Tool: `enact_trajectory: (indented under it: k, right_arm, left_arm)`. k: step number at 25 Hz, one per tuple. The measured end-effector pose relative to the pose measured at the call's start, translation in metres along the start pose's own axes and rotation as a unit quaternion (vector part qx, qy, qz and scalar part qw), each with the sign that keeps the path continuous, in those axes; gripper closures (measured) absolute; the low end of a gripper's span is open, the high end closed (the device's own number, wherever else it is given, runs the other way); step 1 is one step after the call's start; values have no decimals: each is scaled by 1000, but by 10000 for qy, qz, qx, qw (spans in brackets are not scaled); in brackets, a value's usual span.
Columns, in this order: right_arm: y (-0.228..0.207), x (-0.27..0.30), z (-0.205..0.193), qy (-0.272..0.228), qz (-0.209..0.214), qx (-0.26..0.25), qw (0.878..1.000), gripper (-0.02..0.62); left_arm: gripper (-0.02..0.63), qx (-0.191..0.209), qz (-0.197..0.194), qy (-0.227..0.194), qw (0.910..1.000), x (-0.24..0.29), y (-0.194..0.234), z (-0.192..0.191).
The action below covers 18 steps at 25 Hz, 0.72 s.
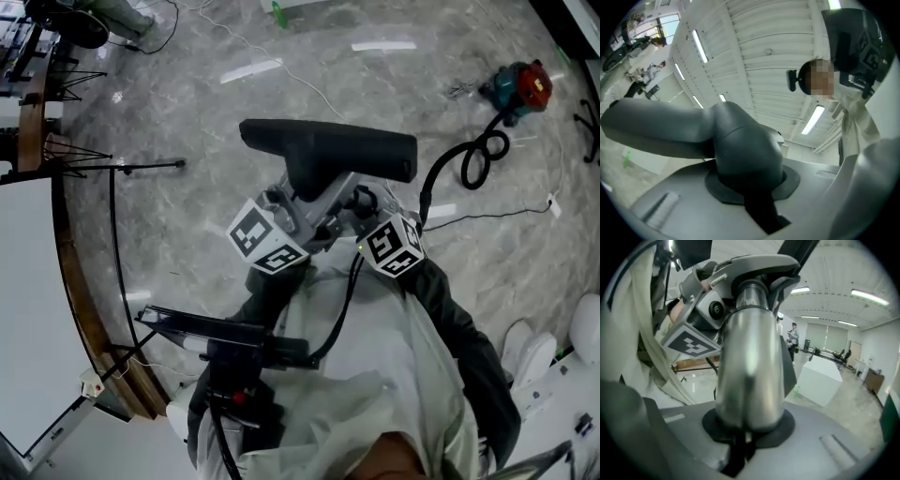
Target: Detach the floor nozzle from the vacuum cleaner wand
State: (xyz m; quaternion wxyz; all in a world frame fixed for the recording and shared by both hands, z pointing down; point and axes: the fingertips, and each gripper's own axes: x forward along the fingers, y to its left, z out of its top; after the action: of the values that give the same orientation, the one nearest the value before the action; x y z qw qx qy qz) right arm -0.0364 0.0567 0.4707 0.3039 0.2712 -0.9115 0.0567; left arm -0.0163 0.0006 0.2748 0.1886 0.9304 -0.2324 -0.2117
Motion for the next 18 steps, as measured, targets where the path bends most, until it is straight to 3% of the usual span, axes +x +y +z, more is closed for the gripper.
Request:
enact_trajectory:
  k: [3,6,8,9,11,14,18]
  right_arm:
    - [14,-12,2,-204,1015,-267,9943,546]
    - [31,-31,-6,-52,2311,-418,9720,543]
    - [36,-40,-8,116,2858,-403,9574,541]
    - [37,-41,-7,158,2925,-366,9554,540]
    - [32,-36,-4,109,2591,-255,9655,540]
    - [18,-20,0,-81,1562,3,9877,541]
    - [-1,-3,-11,59,406,243,9989,541]
  left_arm:
    - [529,400,-932,-40,9948,5,-33,2]
    - [529,524,-1709,-140,9838,1,-59,3]
    - [528,436,-1771,-168,9831,2,-60,2]
    - [528,370,-1679,-204,9849,4,-57,2]
    - [529,251,-1384,-238,9898,7,-47,2]
    - [534,141,-812,-164,9965,8,-28,0]
    - [535,-230,373,-24,9990,5,11,-8]
